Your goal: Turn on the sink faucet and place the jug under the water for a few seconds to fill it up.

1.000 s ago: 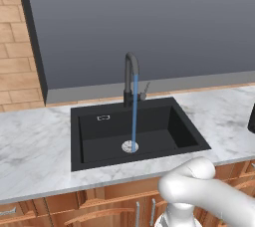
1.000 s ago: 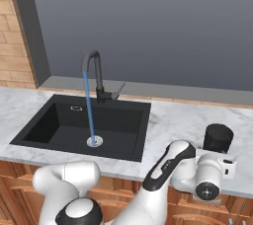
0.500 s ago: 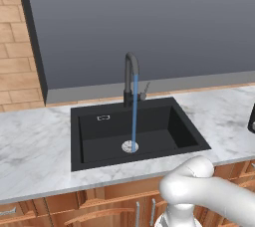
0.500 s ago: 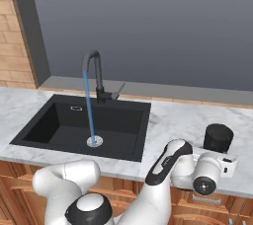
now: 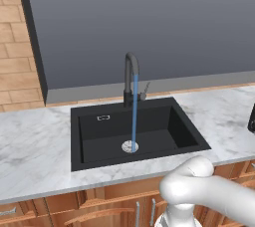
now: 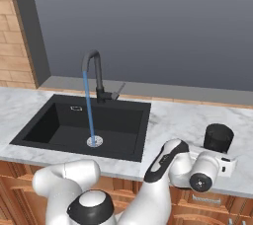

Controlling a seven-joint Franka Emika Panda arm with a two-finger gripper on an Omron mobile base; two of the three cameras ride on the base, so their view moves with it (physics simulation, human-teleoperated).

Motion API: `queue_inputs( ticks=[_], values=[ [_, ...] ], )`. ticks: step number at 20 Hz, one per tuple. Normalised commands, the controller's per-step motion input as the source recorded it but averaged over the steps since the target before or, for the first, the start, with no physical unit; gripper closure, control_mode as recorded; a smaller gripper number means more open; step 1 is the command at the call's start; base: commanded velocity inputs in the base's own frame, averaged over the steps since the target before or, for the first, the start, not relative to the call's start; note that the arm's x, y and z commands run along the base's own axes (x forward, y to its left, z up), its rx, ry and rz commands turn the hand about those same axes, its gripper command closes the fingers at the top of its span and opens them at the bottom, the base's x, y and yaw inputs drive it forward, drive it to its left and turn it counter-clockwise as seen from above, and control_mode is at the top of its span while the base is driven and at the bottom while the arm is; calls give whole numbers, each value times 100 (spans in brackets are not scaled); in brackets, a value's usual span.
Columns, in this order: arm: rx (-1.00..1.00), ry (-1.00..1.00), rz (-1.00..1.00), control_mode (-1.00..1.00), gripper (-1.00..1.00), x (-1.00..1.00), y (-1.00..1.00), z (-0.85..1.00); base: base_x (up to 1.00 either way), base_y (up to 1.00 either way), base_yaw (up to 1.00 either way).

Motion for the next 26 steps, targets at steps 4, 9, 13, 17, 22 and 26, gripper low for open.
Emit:
queue_inputs(
  ticks=[4,9,13,17,22,26],
  values=[
    [0,3,-3,-100,-100,0,-2,-8,0,0,0],
    [0,5,-3,-100,100,1,-1,-10,0,0,0],
    [0,3,-3,-100,100,8,0,-5,0,0,0],
    [0,0,0,-100,100,5,0,0,0,0,0],
    [0,0,0,-100,100,0,0,0,0,0,0],
    [0,-1,0,-100,100,-8,0,21,0,0,0]
  ],
)
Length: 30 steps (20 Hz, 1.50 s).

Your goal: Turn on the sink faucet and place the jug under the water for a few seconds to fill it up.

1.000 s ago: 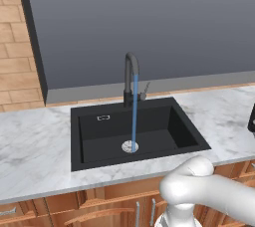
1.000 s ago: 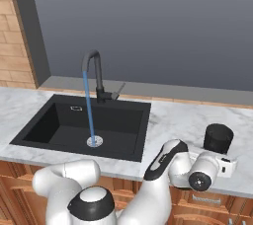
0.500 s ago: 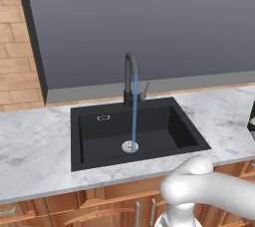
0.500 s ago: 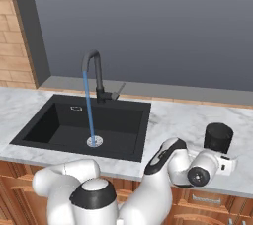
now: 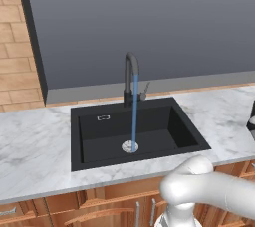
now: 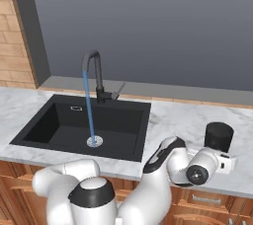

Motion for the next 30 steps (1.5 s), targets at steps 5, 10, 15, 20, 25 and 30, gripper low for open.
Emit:
queue_inputs(
  ticks=[5,10,15,20,25,30],
  values=[
    [0,-14,9,-100,100,-50,0,65,0,0,0],
    [0,-14,17,-100,100,-42,16,76,0,0,0],
    [0,0,21,-100,100,-15,48,17,0,0,0],
    [-2,1,20,-100,100,-3,74,0,0,0,0],
    [-3,0,16,-100,100,-13,76,0,0,0,0],
    [-3,1,14,-100,100,-7,75,-2,0,0,0]
  ],
)
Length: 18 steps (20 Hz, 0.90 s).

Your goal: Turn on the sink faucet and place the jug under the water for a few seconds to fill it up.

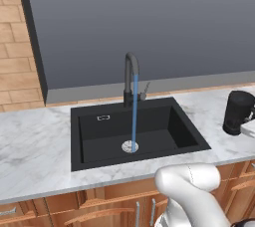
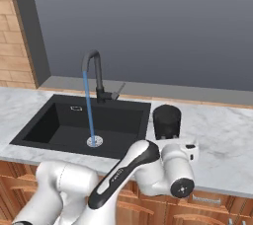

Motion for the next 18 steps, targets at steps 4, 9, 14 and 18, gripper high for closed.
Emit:
queue_inputs(
  ticks=[4,9,14,18],
  values=[
    [-4,1,13,-100,100,-5,79,-3,0,0,0],
    [-6,3,11,-100,100,0,88,-1,0,0,0],
    [-1,5,18,-100,100,8,83,0,0,0,0],
    [0,4,25,-100,100,25,88,0,0,0,0]
  ],
)
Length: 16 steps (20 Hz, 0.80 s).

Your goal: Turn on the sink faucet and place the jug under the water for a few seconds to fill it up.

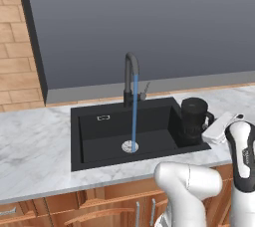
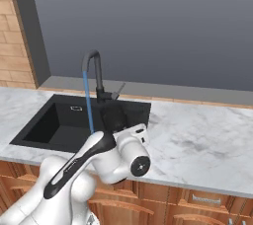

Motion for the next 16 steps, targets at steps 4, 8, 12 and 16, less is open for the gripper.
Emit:
queue_inputs(
  ticks=[4,8,12,16],
  values=[
    [0,7,23,-100,100,30,74,-4,0,0,0],
    [0,11,19,-100,100,48,63,-8,0,0,0],
    [0,9,18,-100,100,41,51,-7,0,0,0],
    [0,2,12,-100,100,15,19,-7,0,0,0]
  ],
)
